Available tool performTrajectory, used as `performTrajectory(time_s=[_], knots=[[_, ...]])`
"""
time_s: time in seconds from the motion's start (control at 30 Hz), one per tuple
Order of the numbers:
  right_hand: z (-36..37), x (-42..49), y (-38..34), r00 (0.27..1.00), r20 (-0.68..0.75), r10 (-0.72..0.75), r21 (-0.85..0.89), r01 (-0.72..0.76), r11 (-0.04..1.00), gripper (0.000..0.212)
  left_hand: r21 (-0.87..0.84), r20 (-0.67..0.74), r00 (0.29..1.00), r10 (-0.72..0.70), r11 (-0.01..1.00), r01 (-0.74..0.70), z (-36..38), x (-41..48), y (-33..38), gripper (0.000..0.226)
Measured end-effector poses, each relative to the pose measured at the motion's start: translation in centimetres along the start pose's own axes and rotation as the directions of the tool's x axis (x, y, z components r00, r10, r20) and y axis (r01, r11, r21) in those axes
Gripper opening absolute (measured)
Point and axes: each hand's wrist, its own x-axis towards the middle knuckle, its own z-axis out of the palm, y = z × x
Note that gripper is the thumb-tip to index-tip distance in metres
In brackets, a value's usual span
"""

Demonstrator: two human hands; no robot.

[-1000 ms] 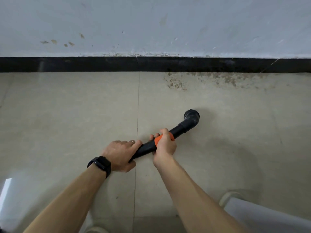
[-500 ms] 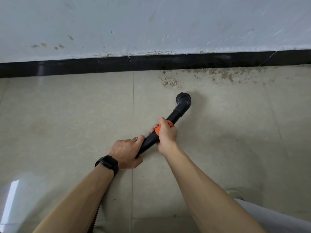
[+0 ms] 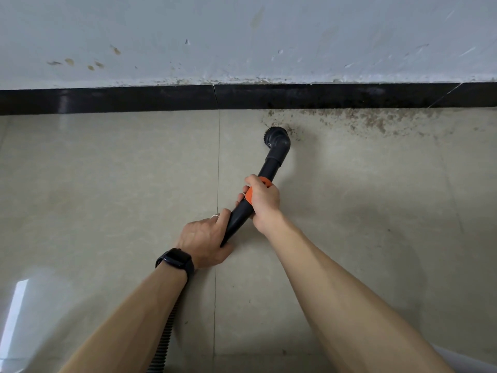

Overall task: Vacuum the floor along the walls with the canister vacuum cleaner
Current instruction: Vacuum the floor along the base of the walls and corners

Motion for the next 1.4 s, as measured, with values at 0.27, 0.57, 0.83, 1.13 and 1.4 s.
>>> performTrajectory(time_s=[0.27,0.57,0.83,1.13,1.4], knots=[[1.4,1.3,0.0,0.995,-0.034,-0.096,-0.087,0.093,0.992,0.011,-0.041,-0.053,0.998,-0.035,0.999,0.033,0.0,0.9,-0.5,0.040],[2.9,2.9,-1.0,0.981,-0.099,-0.165,-0.131,0.151,0.980,0.013,-0.096,-0.063,0.994,-0.084,0.992,0.078,-0.2,2.9,-1.3,0.038],[3.7,4.4,-2.2,0.977,-0.123,-0.176,-0.157,0.156,0.975,0.011,-0.194,-0.044,0.987,-0.156,0.970,0.145,-1.1,4.7,-1.2,0.036],[5.8,4.7,-2.4,0.975,-0.132,-0.179,-0.182,0.154,0.971,0.010,-0.266,-0.048,0.977,-0.208,0.945,0.188,-1.3,4.9,-2.7,0.035],[8.8,3.9,-0.9,0.986,-0.090,-0.141,-0.206,0.120,0.971,0.016,-0.303,-0.031,0.955,-0.296,0.913,0.274,-1.8,2.9,-4.9,0.032]])
